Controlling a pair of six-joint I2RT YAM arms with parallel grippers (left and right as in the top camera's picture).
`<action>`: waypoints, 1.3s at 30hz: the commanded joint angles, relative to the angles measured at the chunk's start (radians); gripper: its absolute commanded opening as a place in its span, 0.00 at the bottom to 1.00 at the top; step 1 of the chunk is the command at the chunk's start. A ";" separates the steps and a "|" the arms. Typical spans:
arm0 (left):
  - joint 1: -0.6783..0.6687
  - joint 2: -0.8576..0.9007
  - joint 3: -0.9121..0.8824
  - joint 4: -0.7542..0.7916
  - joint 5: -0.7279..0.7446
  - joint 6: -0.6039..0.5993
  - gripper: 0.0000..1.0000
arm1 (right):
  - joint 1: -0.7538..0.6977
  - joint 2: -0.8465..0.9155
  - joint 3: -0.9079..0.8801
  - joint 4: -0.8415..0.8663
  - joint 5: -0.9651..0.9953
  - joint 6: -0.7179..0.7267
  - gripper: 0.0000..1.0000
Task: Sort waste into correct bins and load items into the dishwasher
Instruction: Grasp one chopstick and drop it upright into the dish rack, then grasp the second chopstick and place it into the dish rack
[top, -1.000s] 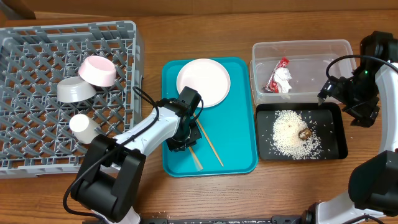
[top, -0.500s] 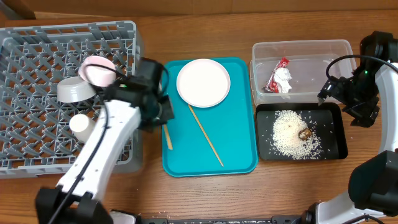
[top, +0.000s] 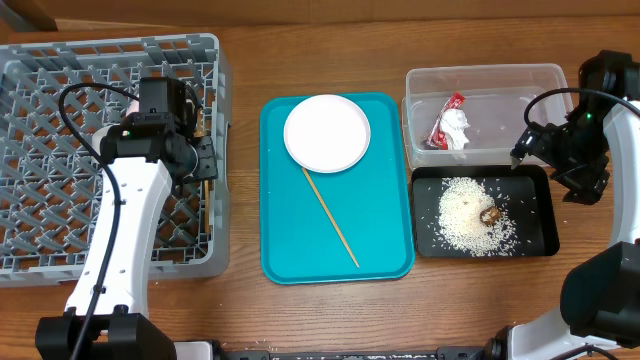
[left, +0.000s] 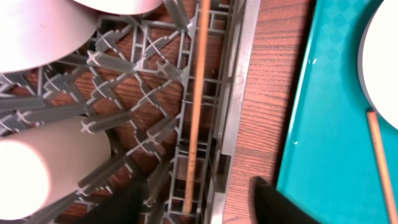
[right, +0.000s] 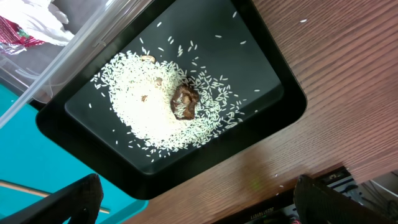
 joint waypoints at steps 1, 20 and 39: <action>0.000 0.008 0.016 -0.003 0.025 0.009 0.77 | -0.002 -0.019 0.006 0.003 -0.001 0.001 1.00; -0.642 0.212 -0.027 0.024 0.117 -0.644 0.82 | -0.002 -0.019 0.006 0.004 -0.001 0.001 1.00; -0.621 0.457 -0.027 0.023 0.105 -0.754 0.04 | -0.002 -0.019 0.006 0.003 -0.002 0.001 1.00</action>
